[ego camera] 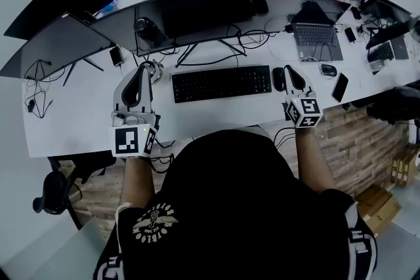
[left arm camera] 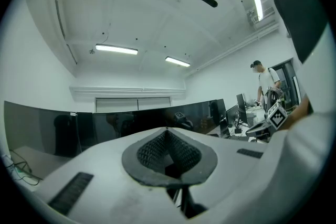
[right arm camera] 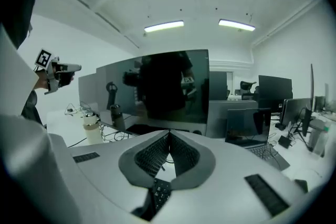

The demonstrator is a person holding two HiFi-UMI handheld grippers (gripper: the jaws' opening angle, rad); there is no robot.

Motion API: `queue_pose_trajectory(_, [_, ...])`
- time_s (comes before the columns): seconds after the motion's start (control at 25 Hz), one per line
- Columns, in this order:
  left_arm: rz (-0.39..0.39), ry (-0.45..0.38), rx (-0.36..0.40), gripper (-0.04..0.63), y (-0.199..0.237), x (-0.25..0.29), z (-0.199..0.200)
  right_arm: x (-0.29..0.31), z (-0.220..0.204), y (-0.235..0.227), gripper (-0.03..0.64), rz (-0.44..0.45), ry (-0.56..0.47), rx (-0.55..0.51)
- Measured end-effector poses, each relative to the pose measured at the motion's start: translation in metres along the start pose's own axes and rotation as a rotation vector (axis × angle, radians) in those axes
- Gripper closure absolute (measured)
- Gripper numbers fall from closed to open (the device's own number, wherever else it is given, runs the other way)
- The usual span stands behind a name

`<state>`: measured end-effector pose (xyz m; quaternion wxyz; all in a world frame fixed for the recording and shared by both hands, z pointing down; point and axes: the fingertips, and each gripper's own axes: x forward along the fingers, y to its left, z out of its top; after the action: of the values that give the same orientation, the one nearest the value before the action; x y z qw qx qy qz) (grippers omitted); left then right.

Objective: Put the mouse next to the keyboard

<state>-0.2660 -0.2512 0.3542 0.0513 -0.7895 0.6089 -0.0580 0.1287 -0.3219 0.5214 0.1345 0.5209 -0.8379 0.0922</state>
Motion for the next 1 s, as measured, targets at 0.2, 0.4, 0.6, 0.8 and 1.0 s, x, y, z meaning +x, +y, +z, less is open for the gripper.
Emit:
queue_pose_trajectory(0.2, [0.025,-0.018,0.004,0.594,0.012,-0.016,0.012,-0.014,0.03,0.014,0.615,0.008,-0.065,-0.019])
queue_pose_trajectory(0.4, [0.04,-0.033,0.006,0.594,0.021,-0.029,0.019,-0.033,0.074,0.029,0.615,0.014,-0.174,-0.045])
queue_pose_trajectory(0.6, [0.041,-0.045,0.01,0.594,0.023,-0.045,0.035,-0.057,0.129,0.048,0.615,0.039,-0.29,-0.073])
queue_pose_trajectory(0.8, [0.032,-0.064,0.016,0.594,0.025,-0.053,0.045,-0.09,0.186,0.062,0.615,0.031,-0.374,-0.104])
queue_pose_trajectory(1.0, [0.035,-0.068,0.003,0.594,0.027,-0.06,0.047,-0.125,0.224,0.074,0.615,0.023,-0.444,-0.125])
